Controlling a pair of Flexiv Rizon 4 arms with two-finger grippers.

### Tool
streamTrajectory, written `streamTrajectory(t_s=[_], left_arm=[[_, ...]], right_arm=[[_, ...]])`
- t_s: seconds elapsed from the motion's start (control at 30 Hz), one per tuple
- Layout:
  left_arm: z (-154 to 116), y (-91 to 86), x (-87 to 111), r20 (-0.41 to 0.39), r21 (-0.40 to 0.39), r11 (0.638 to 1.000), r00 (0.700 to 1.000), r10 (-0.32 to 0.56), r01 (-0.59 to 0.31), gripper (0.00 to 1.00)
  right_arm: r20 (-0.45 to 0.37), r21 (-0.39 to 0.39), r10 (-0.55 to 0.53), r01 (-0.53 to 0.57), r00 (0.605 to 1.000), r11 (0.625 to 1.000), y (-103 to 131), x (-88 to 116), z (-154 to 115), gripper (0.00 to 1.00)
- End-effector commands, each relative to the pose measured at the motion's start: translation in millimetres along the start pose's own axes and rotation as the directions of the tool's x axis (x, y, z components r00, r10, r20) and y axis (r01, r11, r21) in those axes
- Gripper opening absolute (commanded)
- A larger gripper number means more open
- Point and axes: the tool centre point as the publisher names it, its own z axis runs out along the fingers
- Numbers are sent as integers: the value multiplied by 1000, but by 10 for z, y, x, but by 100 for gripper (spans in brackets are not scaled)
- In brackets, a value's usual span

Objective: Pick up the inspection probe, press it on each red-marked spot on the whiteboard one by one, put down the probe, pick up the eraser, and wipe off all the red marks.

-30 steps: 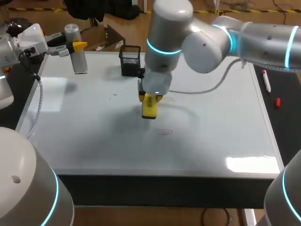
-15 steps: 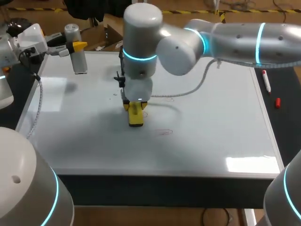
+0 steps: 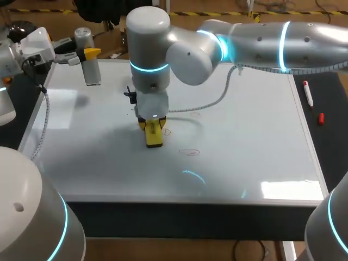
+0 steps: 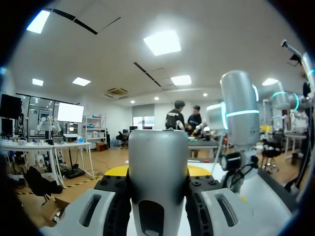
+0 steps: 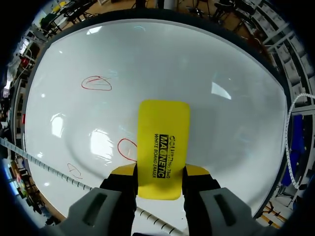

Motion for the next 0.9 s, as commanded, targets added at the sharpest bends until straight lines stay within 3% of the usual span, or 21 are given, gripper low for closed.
streamTrajectory(t_s=[0.03,0.9], left_arm=[[0,-10,11,3,0,1000,1000,2,-2,0],[0,-10,11,3,0,1000,1000,2,-2,0]], right_arm=[[-8,5,14,-14,1000,1000,1,63,81,0],[-44,-19,123,-124,991,992,111,675,354,0]])
